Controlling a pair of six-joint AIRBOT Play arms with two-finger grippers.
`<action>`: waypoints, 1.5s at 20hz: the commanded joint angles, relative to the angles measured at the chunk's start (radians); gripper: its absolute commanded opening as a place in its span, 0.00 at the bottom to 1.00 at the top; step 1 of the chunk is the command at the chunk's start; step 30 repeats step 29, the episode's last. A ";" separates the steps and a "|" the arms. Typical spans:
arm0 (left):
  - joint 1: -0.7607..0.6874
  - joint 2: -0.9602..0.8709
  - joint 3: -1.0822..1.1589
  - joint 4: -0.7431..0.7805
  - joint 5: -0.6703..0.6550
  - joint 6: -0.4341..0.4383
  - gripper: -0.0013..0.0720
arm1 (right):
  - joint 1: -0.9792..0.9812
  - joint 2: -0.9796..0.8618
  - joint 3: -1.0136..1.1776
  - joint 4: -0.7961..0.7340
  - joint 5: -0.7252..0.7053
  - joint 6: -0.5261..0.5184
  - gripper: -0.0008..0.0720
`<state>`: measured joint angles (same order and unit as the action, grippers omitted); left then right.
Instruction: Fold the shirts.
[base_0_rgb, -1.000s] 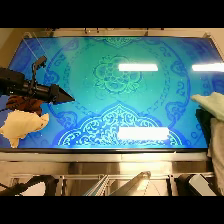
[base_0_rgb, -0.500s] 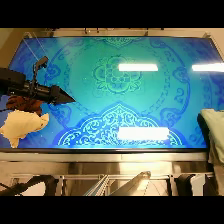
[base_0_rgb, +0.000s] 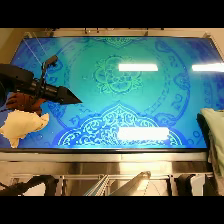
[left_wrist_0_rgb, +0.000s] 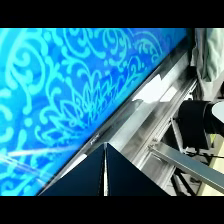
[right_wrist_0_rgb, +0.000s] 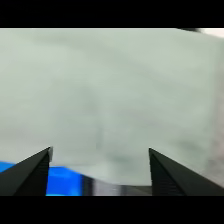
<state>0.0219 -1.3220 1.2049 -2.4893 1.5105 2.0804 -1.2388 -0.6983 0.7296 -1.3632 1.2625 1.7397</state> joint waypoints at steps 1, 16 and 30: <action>-0.005 0.000 0.129 0.000 -0.029 -0.002 0.05 | 0.134 0.002 0.122 0.537 -0.122 -0.110 0.43; 0.043 0.348 -0.266 0.010 -0.225 -0.075 0.05 | 1.541 -0.480 0.464 0.145 -0.363 -0.252 0.04; 0.043 0.440 -0.351 0.007 -0.254 -0.076 0.04 | 1.534 -0.482 0.465 0.159 -0.288 -0.297 0.04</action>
